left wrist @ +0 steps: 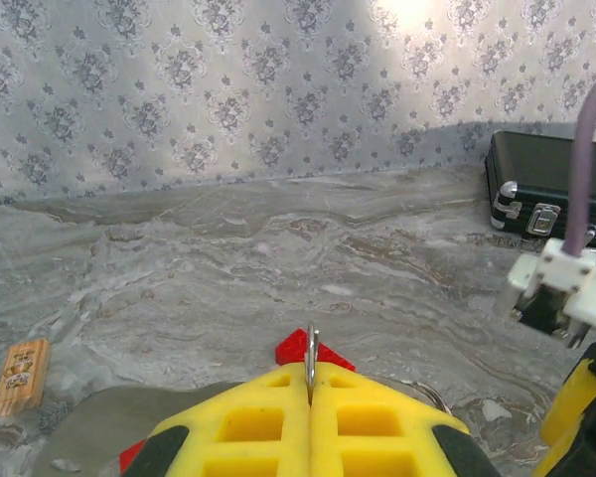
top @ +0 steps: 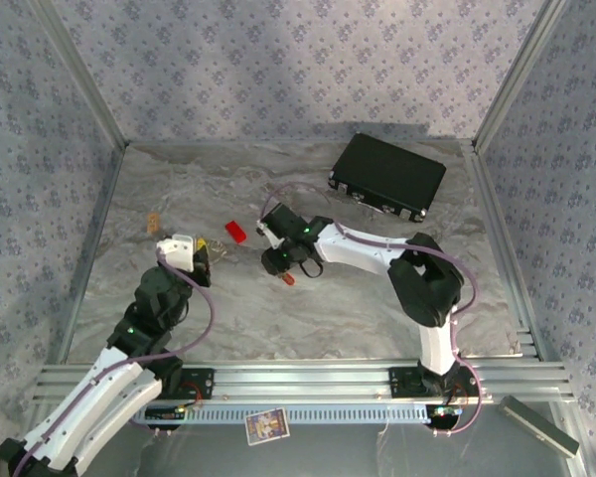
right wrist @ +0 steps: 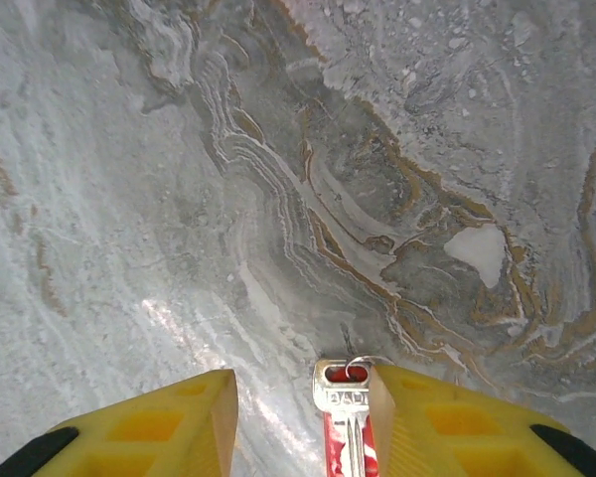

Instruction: Put the keys on the keyring

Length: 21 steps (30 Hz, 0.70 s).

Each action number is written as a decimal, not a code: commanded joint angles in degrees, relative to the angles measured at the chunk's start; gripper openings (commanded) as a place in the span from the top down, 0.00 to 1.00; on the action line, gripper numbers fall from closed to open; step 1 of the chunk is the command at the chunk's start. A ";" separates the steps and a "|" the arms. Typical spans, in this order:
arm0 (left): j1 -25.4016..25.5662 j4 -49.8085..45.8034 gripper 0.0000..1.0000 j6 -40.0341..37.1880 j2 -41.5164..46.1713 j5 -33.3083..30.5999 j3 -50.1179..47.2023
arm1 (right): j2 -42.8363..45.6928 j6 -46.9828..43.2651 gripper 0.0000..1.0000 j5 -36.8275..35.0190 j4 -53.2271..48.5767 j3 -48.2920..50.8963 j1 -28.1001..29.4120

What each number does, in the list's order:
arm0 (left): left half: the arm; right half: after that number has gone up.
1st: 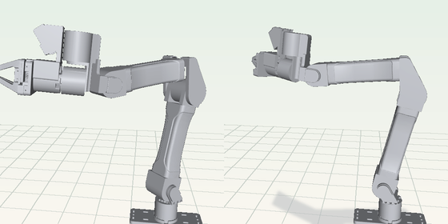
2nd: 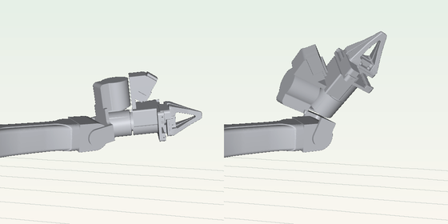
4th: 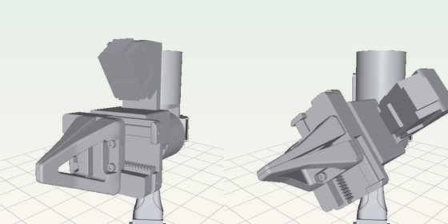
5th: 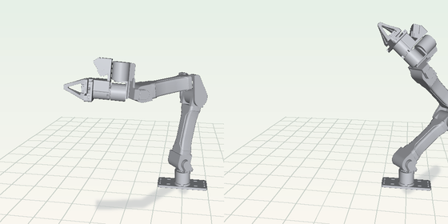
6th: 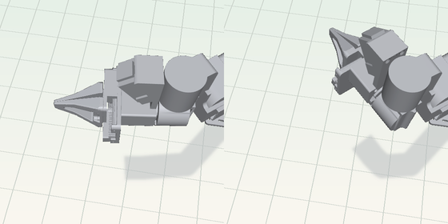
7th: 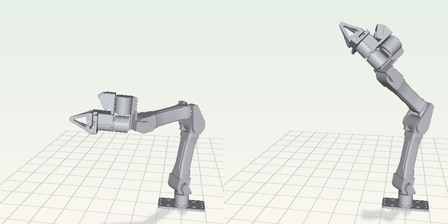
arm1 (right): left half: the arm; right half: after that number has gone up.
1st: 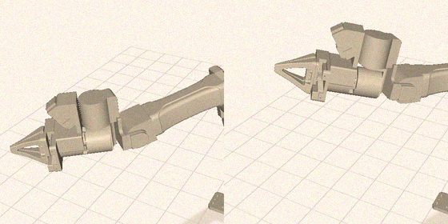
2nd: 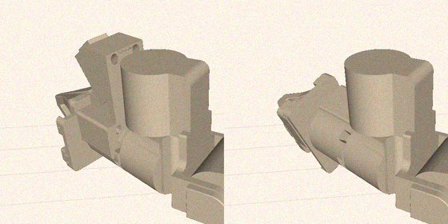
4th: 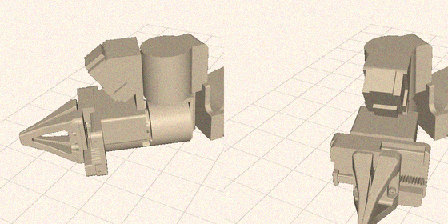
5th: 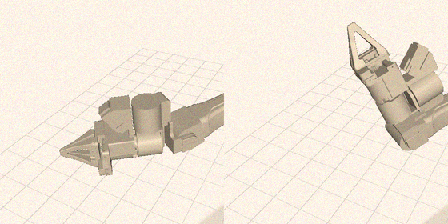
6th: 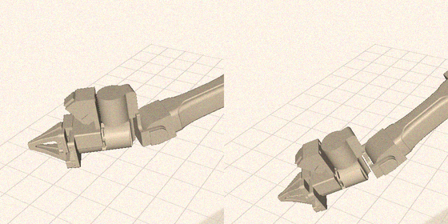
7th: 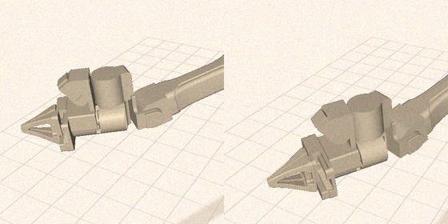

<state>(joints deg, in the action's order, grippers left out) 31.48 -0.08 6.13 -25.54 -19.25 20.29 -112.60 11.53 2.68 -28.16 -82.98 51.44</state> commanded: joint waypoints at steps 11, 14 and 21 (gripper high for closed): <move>-0.59 0.59 1.00 0.85 -0.55 1.45 1.90 | -6.14 1.03 0.60 -7.31 -8.81 -5.00 1.30; -0.60 0.74 1.00 0.74 -1.16 2.36 2.14 | -6.54 1.13 0.60 -7.42 -9.12 -5.00 1.31; -0.55 1.44 1.00 0.40 -2.27 4.48 2.63 | -5.58 1.61 0.63 -8.14 -10.66 -3.20 1.32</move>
<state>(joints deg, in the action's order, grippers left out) 31.11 -1.50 6.72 -27.62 -16.73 20.32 -118.24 11.84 -3.79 -35.73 -86.39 52.40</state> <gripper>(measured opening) 0.046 0.371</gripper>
